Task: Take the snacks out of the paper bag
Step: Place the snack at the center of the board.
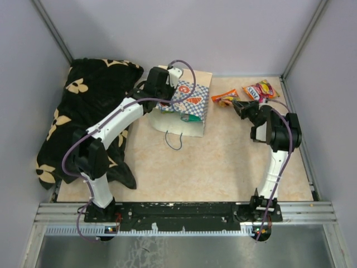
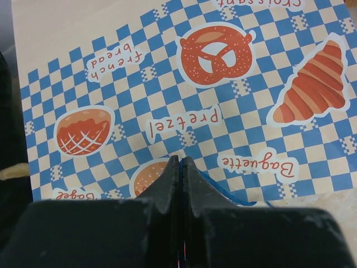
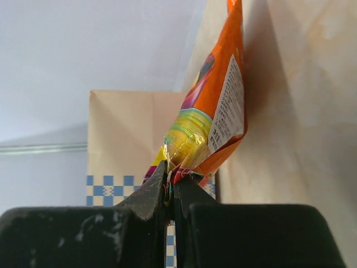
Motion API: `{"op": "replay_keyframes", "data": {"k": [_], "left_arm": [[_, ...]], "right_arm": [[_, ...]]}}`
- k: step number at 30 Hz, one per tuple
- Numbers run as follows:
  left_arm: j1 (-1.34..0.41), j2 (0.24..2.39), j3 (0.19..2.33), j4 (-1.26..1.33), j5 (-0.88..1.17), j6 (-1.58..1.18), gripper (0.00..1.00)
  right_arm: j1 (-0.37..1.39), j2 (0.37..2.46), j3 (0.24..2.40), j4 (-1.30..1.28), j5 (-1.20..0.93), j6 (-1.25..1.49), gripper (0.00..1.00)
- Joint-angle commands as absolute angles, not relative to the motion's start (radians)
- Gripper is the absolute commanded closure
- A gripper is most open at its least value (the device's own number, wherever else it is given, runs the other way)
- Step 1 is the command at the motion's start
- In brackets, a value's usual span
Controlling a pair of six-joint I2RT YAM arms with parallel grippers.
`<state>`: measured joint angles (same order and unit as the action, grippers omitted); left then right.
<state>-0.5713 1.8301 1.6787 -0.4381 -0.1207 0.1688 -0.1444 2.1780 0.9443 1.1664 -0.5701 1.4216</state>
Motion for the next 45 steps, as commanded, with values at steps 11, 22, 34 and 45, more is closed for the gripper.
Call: {"op": "replay_keyframes", "data": {"k": [11,22,34,45], "left_arm": [[-0.563,1.896,1.776,-0.491,-0.086,0.128,1.0],[-0.565,1.869,1.755,-0.485,-0.058,0.101,1.0],[-0.572,1.811,1.631,-0.429,-0.017,0.09,1.0],[-0.572,1.773,1.589,-0.377,0.038,0.083,1.0]], "right_arm": [[-0.136,1.78,0.895,0.451,-0.209,0.92,0.11],[0.052,1.611,1.273,-0.16,0.091,0.373,0.25],[0.107,2.017,1.526,-0.321,0.11,0.254,0.28],[0.146,2.232,1.685,-0.341,0.192,0.286,0.22]]}}
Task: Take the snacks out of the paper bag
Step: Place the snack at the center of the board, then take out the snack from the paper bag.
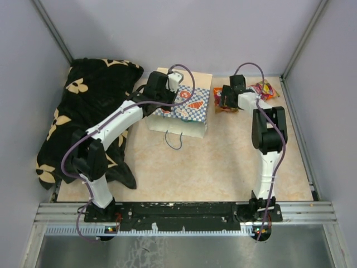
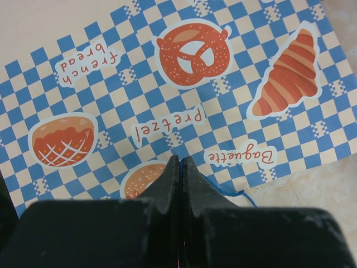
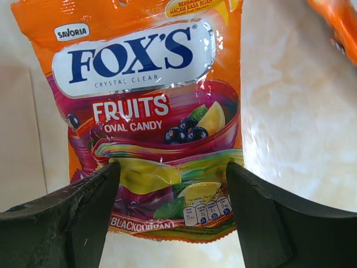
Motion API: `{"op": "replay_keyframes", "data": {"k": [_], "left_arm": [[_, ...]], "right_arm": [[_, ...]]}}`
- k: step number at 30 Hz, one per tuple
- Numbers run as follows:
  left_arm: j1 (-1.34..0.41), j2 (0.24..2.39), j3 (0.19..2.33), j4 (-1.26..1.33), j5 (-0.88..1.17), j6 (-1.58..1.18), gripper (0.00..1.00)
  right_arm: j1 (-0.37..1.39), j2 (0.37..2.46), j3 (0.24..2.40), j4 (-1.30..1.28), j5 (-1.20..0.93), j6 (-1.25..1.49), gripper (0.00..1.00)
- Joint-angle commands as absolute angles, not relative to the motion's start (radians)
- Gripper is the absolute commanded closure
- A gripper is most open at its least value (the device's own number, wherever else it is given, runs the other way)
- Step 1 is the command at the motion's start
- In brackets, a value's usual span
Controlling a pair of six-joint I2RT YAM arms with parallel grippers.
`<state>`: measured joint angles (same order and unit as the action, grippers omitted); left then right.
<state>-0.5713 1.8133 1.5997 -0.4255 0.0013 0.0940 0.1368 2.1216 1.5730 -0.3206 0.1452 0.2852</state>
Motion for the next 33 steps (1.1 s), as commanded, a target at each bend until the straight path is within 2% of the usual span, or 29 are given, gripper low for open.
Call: {"op": "replay_keyframes", "data": {"k": [1,6,9,12,16,23,26,29,33], "left_arm": [[-0.572,1.778,1.59,-0.375,0.043,0.082,1.0],[-0.572,1.81,1.627,-0.38,0.06,0.087,1.0],[-0.572,1.841,1.704,-0.437,0.067,0.099,1.0],[-0.573,1.831,1.737,-0.425,0.088,0.102,1.0],[-0.578,1.818,1.787,-0.387,0.146,0.097,1.0],[-0.609,1.922,1.976,-0.441,0.159,0.113,1.0],[-0.628,2.006,2.092,-0.492,0.103,0.135,1.0],[-0.63,2.065,2.178,-0.519,0.081,0.131,1.0],[-0.633,2.091,2.22,-0.506,0.103,0.099,1.0]], "right_arm": [[0.146,2.262,1.726,-0.348,0.193,0.286,0.22],[0.146,2.396,2.042,-0.464,0.178,0.255,0.19],[0.146,2.274,2.024,-0.433,0.123,0.272,0.1],[0.146,1.993,1.771,-0.253,0.086,0.346,0.01],[0.138,1.548,1.259,0.093,0.068,0.521,0.01],[0.152,0.943,0.555,0.324,-0.022,0.787,0.01],[0.221,0.787,0.453,0.247,-0.04,0.753,0.04],[0.347,0.647,0.377,0.17,0.038,0.807,0.06],[0.521,0.54,0.244,0.277,0.164,1.019,0.12]]}}
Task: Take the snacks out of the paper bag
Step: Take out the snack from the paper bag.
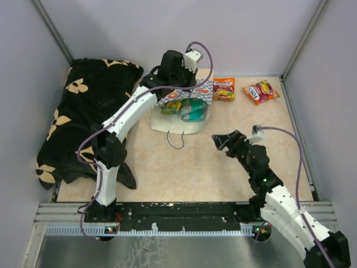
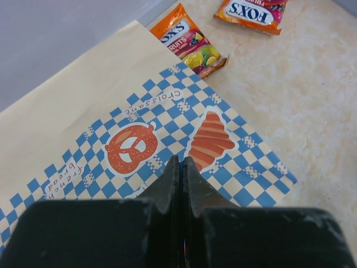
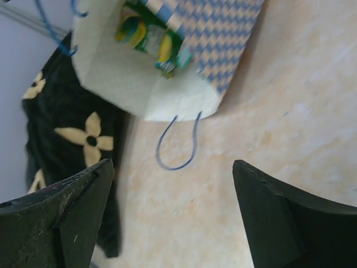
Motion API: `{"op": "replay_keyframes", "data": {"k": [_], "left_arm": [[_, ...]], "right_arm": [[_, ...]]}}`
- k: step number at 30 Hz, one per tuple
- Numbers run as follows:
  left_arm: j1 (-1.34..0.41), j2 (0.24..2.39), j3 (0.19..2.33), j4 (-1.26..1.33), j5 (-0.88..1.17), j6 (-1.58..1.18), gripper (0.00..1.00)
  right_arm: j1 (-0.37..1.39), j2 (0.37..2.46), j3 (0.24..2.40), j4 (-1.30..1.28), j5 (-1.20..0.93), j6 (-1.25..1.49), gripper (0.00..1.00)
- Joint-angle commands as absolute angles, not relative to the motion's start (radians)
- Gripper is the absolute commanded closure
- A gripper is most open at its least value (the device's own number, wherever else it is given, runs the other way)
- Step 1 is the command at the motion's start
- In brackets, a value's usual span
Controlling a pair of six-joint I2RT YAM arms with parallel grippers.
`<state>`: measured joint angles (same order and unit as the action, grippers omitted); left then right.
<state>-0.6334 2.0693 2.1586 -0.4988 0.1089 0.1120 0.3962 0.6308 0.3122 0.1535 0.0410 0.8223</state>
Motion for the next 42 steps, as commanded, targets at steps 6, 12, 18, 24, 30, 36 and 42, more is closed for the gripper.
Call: {"op": "replay_keyframes", "data": {"k": [6,12,18,24,30,36,42], "left_arm": [[-0.676,2.096,2.234,-0.481,0.109,0.102,1.0],[-0.725,2.07,2.217,-0.486,0.089,0.113,1.0],[-0.729,2.016,2.156,-0.481,0.102,0.055,1.0],[-0.736,2.011,2.142,-0.508,0.074,0.044,1.0],[-0.744,2.016,2.134,-0.536,0.048,0.048,1.0],[-0.746,2.006,2.107,-0.542,0.045,0.04,1.0],[-0.75,1.988,2.079,-0.543,0.036,0.04,1.0]], "right_arm": [[0.823,0.893,0.342,0.536,0.351,1.021,0.13],[0.85,1.336,0.46,0.801,0.447,1.111,0.19],[0.784,1.658,0.569,1.093,0.502,1.214,0.29],[0.767,1.906,0.73,1.132,0.676,1.316,0.35],[0.764,2.013,0.755,1.179,0.872,1.415,0.39],[0.732,2.079,0.813,1.175,0.904,1.455,0.42],[0.673,2.126,0.931,1.144,0.848,1.43,0.47]]}}
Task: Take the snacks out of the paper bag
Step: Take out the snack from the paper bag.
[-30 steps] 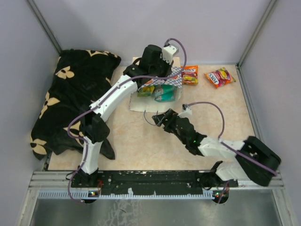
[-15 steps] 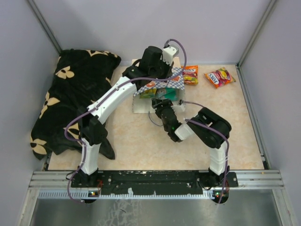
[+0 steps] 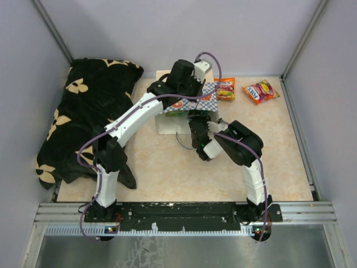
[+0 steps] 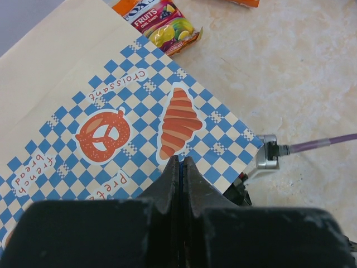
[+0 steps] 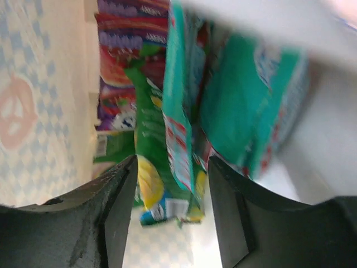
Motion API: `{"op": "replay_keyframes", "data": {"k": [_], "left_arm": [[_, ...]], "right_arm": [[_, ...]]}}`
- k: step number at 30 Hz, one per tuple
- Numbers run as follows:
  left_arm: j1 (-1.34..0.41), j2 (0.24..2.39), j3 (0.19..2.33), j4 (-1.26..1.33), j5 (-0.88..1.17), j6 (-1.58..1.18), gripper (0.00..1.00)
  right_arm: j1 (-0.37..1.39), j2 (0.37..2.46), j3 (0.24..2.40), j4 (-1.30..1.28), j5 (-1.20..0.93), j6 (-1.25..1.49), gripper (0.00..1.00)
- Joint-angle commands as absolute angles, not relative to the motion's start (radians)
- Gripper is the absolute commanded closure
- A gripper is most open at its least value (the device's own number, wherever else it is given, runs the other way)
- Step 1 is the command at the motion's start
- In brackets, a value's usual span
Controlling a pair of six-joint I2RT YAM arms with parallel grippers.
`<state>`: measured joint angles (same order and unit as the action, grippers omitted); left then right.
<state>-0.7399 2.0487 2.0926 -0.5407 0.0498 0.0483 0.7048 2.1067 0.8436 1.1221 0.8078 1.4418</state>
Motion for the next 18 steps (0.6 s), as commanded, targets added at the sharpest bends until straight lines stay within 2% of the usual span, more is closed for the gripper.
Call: {"op": "replay_keyframes", "data": {"k": [1,10,14,16,17,18], "left_arm": [[-0.749,1.988,2.077,-0.543,0.036,0.04,1.0],[-0.75,2.0,2.089,-0.546,0.037,0.041,1.0],[-0.75,2.006,2.096,-0.554,0.038,0.047,1.0],[-0.749,2.006,2.097,-0.558,0.033,0.05,1.0],[-0.749,2.005,2.097,-0.557,0.03,0.052,1.0],[-0.749,2.005,2.097,-0.558,0.027,0.053,1.0]], "right_arm": [[0.667,2.13,0.951,1.123,0.837,1.434,0.49],[0.643,2.154,1.121,0.836,0.793,1.474,0.54],[0.641,2.178,1.171,0.737,0.775,1.522,0.61],[0.64,2.192,1.173,0.745,0.772,1.532,0.68],[0.64,2.198,1.173,0.754,0.77,1.532,0.75],[0.64,2.202,1.169,0.765,0.767,1.531,0.86]]}}
